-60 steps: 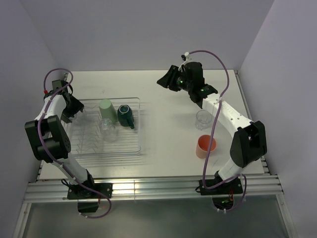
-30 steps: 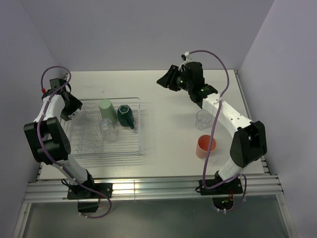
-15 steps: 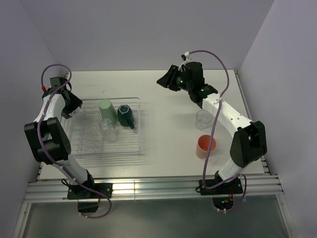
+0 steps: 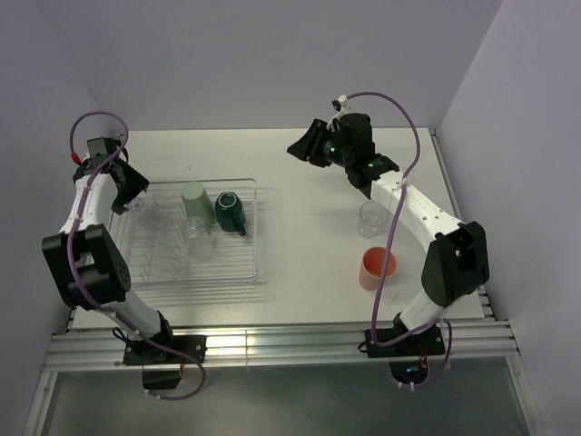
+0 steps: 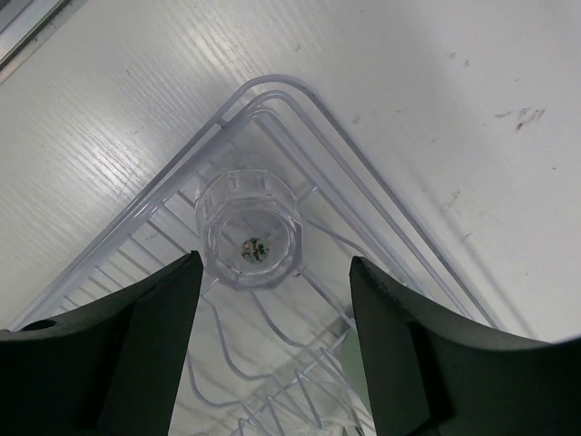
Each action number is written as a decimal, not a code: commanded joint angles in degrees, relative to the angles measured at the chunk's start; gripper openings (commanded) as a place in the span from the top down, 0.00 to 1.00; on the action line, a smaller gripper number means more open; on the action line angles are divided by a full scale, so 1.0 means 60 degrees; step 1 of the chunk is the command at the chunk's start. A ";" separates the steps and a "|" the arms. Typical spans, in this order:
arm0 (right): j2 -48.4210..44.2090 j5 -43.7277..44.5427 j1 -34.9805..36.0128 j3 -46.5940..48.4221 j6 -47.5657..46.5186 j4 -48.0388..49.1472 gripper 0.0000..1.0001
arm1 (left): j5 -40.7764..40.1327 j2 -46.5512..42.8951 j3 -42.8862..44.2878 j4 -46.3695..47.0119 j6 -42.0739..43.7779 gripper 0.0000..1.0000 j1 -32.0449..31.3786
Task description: Load the cups into the dish rack
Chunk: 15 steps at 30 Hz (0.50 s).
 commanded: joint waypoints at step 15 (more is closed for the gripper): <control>-0.0301 0.0322 0.0059 0.0166 -0.0265 0.0055 0.54 | 0.0642 -0.1949 0.0142 -0.0116 0.0038 0.27 -0.0171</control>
